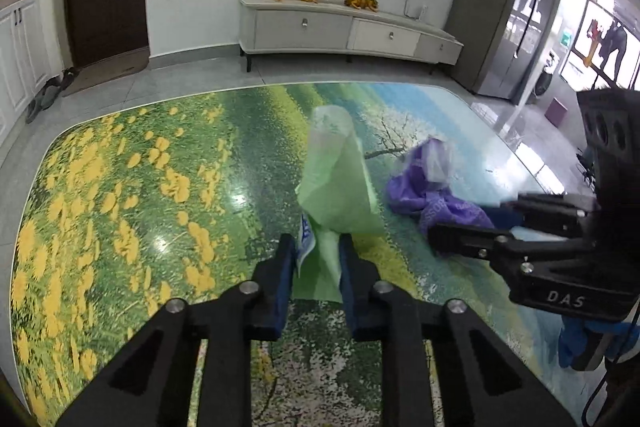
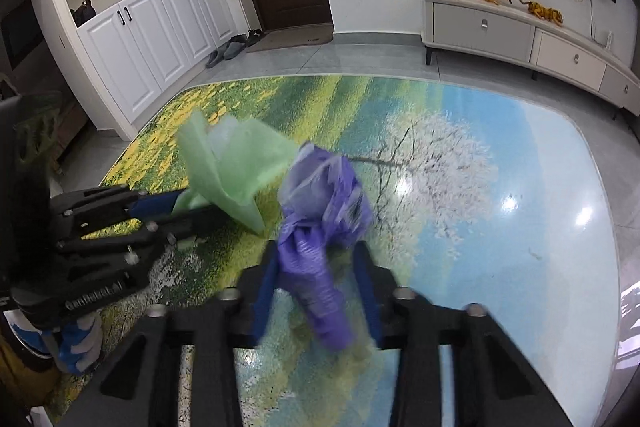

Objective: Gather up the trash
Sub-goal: 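Grasp the green paper with the left gripper while the right grasps the purple bag, then carry the green paper and purple bag over the bin and open both grippers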

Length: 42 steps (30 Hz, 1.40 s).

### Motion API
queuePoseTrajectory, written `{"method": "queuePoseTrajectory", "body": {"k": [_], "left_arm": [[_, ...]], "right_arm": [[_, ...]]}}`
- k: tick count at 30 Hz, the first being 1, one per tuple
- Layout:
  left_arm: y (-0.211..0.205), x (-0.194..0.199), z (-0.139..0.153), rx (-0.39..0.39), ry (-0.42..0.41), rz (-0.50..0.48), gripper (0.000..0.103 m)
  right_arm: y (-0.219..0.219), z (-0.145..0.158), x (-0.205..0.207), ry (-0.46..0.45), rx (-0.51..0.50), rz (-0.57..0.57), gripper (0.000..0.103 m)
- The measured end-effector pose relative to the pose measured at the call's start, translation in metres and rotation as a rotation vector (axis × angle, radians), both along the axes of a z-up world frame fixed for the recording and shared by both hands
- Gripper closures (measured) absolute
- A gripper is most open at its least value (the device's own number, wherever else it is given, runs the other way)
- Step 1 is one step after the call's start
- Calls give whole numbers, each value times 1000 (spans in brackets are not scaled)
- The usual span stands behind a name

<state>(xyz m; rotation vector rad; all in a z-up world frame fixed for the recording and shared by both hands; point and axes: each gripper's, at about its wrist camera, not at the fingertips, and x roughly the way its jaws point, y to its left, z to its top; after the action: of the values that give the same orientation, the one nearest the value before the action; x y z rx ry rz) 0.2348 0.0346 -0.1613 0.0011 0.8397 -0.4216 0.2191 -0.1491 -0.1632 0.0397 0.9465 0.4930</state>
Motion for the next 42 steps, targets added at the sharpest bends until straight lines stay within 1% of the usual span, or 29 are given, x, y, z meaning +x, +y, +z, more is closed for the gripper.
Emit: {"method": "queuePoseTrajectory", "body": {"k": [1, 2, 3, 4, 10, 14, 20, 25, 28, 32, 35, 37, 39, 42], "left_arm": [[4, -3, 0, -12, 3, 7, 87], [8, -7, -1, -26, 5, 18, 88], [9, -11, -1, -33, 6, 23, 93], [11, -15, -1, -37, 9, 27, 95], [14, -51, 2, -47, 2, 26, 95], [15, -80, 6, -84, 6, 16, 95], [8, -116, 28, -121, -21, -10, 95], [-9, -142, 51, -119, -62, -52, 95], [-27, -158, 61, -112, -80, -85, 95], [-62, -170, 69, -100, -78, -159, 95], [-97, -174, 71, -75, -66, -230, 95], [-127, -177, 71, -54, -50, -285, 95], [-160, -180, 70, -21, -40, -347, 95], [-208, -180, 65, 23, -26, -432, 95]], "right_arm": [[-1, -1, -3, 2, 3, 0, 87], [-2, -1, -6, 3, 6, -3, 88], [-5, -1, -9, 4, 9, -8, 89], [-8, -1, -13, 5, 16, -14, 89], [-27, 6, -45, 8, 50, -39, 90], [-38, 15, -70, 2, 66, -55, 90], [-51, 35, -108, -29, 80, -76, 90], [-71, 51, -139, -64, 98, -104, 90], [-91, 57, -157, -77, 107, -137, 90], [-137, 63, -185, -95, 132, -215, 90], [-174, 64, -204, -110, 105, -290, 90], [-197, 59, -215, -106, 90, -344, 90], [-226, 47, -221, -84, 92, -415, 90], [-262, 25, -228, -40, 67, -504, 90]]}}
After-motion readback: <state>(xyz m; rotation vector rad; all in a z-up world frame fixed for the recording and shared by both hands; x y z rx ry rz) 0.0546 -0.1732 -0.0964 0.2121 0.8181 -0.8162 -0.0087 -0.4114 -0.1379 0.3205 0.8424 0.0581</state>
